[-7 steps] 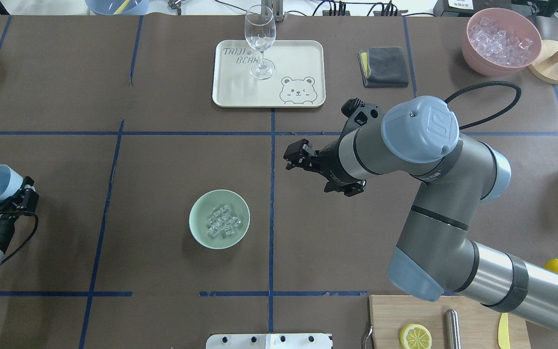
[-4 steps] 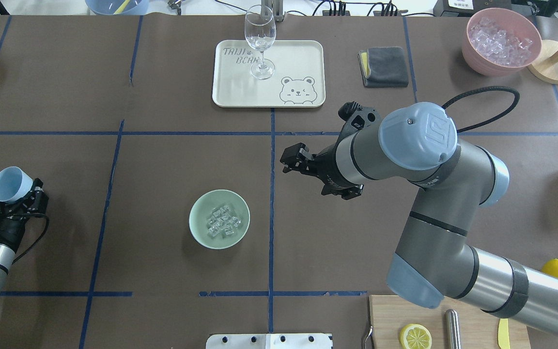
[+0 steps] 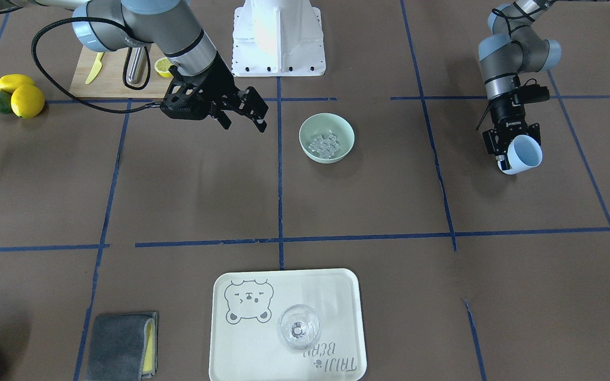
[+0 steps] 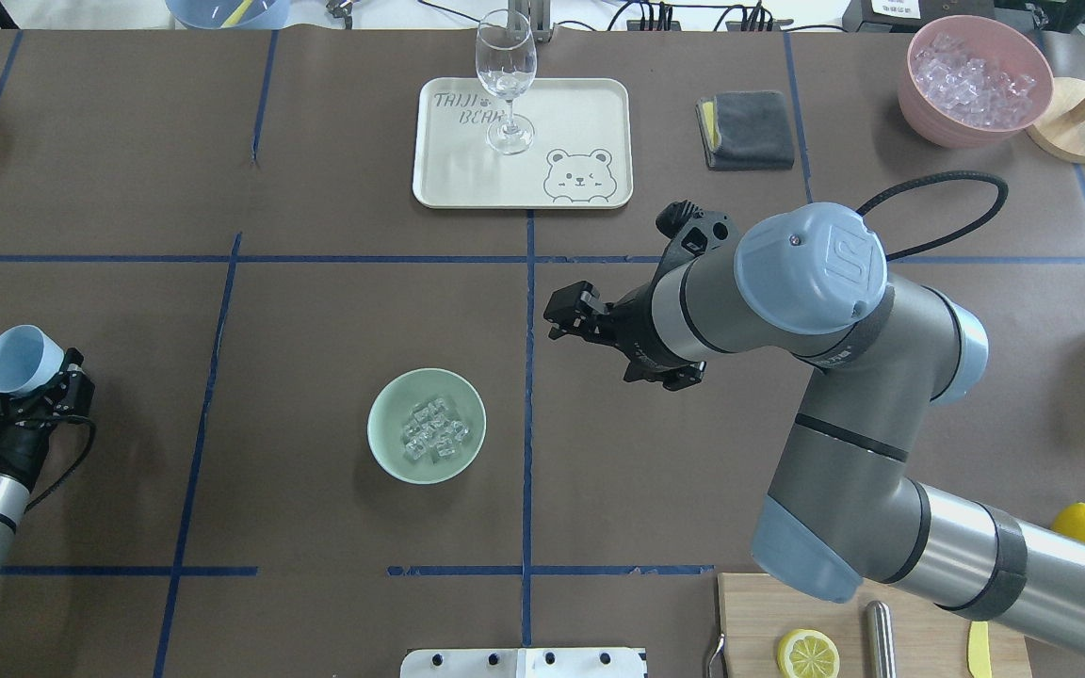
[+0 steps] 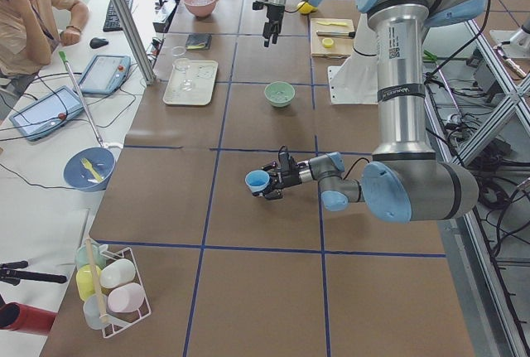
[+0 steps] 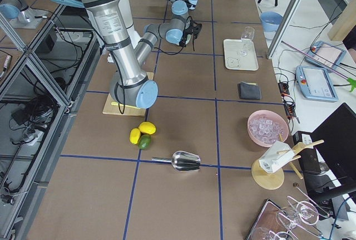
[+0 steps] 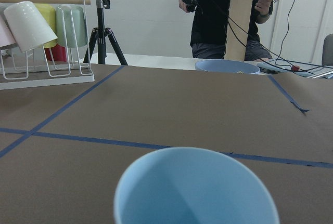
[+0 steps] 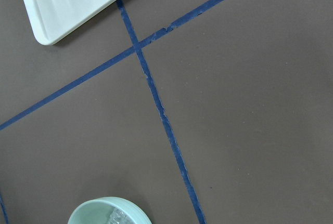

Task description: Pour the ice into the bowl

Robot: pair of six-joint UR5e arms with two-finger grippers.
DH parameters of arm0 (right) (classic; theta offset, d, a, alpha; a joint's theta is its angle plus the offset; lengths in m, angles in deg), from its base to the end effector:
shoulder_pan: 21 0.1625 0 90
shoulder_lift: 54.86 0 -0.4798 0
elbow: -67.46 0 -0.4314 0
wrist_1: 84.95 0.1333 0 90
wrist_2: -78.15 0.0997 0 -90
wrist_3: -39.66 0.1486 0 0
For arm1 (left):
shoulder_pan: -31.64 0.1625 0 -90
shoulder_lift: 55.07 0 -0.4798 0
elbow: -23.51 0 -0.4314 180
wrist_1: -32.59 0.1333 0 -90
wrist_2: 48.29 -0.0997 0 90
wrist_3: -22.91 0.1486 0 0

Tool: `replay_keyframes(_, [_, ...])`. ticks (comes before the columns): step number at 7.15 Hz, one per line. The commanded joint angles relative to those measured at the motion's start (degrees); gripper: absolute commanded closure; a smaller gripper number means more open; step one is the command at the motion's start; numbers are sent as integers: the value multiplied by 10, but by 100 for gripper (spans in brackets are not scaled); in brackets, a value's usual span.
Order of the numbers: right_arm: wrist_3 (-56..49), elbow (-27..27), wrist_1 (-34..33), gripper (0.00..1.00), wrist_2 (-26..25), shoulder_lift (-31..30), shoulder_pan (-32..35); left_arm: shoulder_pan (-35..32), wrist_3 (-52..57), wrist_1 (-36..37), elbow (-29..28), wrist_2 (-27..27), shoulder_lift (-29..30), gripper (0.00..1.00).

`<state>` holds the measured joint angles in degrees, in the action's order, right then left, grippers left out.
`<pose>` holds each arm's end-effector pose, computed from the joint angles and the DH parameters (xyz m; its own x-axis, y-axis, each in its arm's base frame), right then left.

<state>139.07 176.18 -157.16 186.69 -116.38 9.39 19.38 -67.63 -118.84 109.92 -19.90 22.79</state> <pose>-0.5532 -0.4242 0.2369 0.3220 0.3685 0.8721 -0.2876 0.9157 -0.2808 0.3686 -0.3503 0.7265 0.6757 -0.1514 -0.7215 0.7226 0.3295 0.6076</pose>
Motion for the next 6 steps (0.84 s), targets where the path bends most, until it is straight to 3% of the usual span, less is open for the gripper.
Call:
replay_keyframes(1, [0,0,1,0,0,0,-1,0,1,0,-2,0,0,99])
replay_keyframes(2, [1,0,0,0,0,0,-1,-1,9,0,0,1,0,76])
replay_keyframes(3, [1,0,0,0,0,0,-1,-1,18,0,-3,0,0,3])
replay_keyframes(5, [1,0,0,0,0,0,-1,-5,90,-6,37,6,-11,0])
replay_keyframes(6, [0,-1,0,0,0,1,-1,-5,109,-21,42,38,-23,0])
